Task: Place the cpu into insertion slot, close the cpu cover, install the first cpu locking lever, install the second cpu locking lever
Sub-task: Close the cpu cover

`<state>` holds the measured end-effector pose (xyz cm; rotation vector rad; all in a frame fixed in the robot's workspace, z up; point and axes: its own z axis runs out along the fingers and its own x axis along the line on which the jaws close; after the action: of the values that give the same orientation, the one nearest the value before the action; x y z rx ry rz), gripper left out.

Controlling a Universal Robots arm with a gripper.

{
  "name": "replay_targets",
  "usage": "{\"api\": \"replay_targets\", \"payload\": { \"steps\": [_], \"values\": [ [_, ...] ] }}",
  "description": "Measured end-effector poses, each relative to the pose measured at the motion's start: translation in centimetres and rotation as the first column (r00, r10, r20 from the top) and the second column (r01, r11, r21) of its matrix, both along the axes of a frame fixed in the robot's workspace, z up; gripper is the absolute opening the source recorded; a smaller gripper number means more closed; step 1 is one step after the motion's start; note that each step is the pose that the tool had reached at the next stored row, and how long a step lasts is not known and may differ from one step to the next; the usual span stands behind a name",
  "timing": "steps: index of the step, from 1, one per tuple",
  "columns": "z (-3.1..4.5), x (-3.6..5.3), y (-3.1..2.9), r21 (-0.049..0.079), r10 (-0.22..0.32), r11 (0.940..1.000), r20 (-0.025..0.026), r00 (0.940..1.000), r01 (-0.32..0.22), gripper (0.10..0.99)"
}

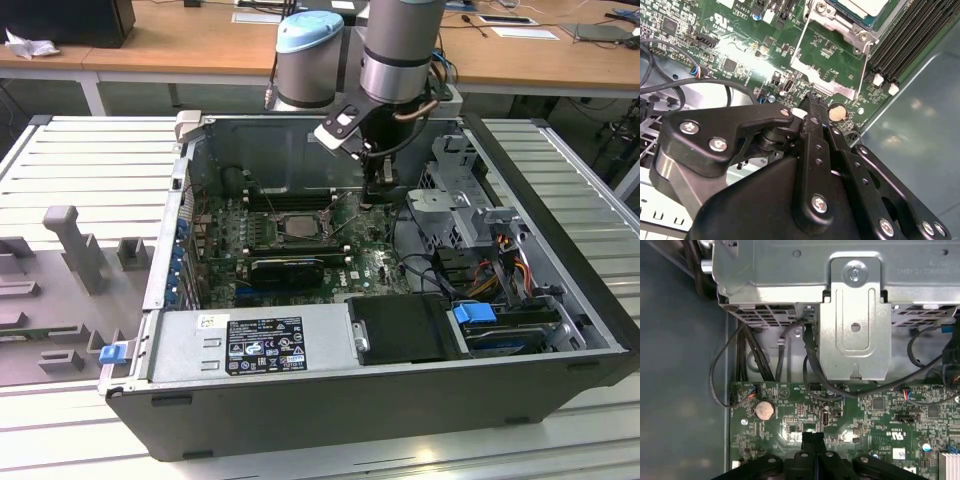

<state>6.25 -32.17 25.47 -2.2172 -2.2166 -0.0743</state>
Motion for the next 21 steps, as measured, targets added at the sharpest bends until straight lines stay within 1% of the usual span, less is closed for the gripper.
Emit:
{"api": "replay_targets", "payload": {
  "steps": [5,10,16,21],
  "values": [
    [-0.18,0.17,0.00,0.000,0.000,1.0000,0.0001,1.0000,0.000,0.106],
    [-0.77,0.19,0.00,0.001,0.000,1.0000,0.0001,1.0000,0.000,0.106],
    [-0.82,-0.04,-0.04,0.001,0.000,1.0000,0.0000,1.0000,0.000,0.106],
    [-0.82,-0.45,-0.04,0.001,0.000,1.0000,0.0001,1.0000,0.000,0.106]
  ]
}}
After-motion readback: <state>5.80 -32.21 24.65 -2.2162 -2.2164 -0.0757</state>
